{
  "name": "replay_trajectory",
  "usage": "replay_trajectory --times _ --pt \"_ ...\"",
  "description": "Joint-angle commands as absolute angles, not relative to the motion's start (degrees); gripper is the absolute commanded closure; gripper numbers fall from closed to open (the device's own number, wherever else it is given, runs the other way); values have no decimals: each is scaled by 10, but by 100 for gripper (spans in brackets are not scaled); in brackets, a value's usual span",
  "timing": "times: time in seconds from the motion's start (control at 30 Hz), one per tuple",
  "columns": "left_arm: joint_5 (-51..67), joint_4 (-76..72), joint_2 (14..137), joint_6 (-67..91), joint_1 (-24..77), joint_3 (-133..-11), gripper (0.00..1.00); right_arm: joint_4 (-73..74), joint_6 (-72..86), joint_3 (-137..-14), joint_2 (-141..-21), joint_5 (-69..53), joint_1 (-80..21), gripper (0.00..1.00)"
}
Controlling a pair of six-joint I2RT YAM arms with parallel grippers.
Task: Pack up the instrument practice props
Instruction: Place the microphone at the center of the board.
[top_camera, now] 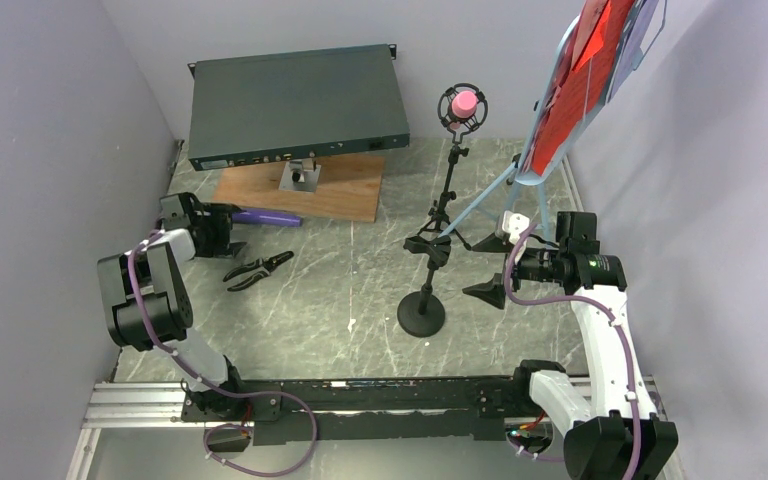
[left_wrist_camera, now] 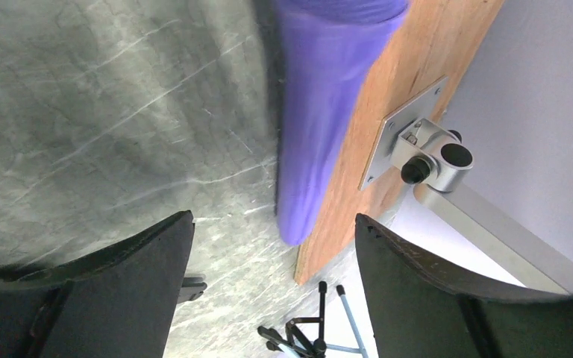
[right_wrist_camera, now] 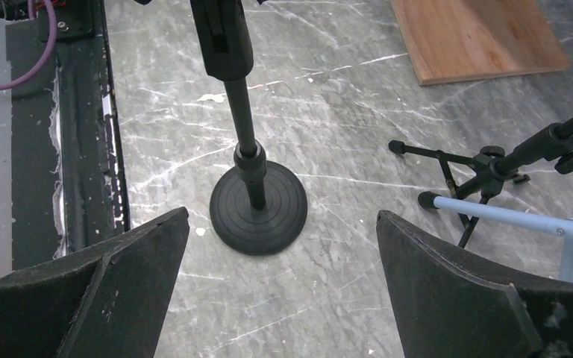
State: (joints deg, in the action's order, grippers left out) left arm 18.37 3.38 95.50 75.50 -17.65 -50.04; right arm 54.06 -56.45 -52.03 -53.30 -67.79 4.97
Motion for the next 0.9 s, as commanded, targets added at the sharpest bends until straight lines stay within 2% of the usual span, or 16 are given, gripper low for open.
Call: replay_trajectory --times 0.0,0.57,0.87 --pt "198 71 932 735 -181 -522 16 541 -583 -517 -532 -685 47 1" --pt "201 93 895 720 -184 -504 17 541 -585 -516 -528 -684 47 1" --pt "266 103 811 658 -184 -444 17 541 -589 -514 -530 -676 47 1"
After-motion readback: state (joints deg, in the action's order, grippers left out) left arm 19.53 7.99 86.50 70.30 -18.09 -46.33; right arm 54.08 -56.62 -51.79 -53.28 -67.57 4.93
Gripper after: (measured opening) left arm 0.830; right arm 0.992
